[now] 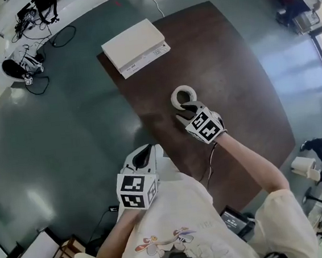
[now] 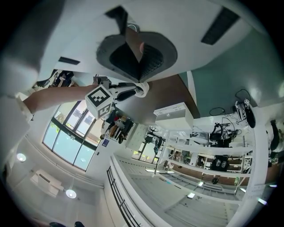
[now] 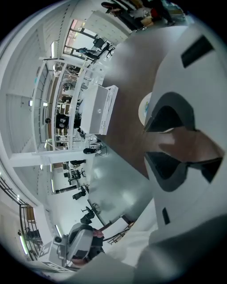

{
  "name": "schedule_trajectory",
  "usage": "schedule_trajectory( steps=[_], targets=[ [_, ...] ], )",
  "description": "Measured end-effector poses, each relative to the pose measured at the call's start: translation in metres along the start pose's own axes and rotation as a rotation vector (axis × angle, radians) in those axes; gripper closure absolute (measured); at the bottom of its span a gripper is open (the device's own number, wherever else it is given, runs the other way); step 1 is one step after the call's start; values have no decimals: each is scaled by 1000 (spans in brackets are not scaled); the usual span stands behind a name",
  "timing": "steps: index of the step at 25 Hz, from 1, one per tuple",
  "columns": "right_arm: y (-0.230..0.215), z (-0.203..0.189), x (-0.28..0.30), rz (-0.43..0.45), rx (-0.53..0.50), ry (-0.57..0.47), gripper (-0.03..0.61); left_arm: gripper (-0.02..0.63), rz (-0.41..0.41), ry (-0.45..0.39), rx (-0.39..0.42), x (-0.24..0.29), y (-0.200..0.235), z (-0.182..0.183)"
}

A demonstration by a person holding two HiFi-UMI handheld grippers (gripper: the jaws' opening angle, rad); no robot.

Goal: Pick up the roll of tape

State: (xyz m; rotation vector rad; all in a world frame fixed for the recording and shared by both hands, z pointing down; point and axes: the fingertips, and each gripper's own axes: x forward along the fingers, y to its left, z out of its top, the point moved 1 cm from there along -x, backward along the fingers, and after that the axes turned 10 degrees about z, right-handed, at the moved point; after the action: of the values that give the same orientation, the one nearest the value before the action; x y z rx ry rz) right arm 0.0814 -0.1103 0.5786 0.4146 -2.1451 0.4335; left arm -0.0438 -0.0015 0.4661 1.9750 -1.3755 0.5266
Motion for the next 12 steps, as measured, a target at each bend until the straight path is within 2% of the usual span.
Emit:
schedule_trajectory(
  steps=[12],
  targets=[
    [-53,-13,13,30,-59,75,433,609,31,20,-30,24,-6,3]
  ],
)
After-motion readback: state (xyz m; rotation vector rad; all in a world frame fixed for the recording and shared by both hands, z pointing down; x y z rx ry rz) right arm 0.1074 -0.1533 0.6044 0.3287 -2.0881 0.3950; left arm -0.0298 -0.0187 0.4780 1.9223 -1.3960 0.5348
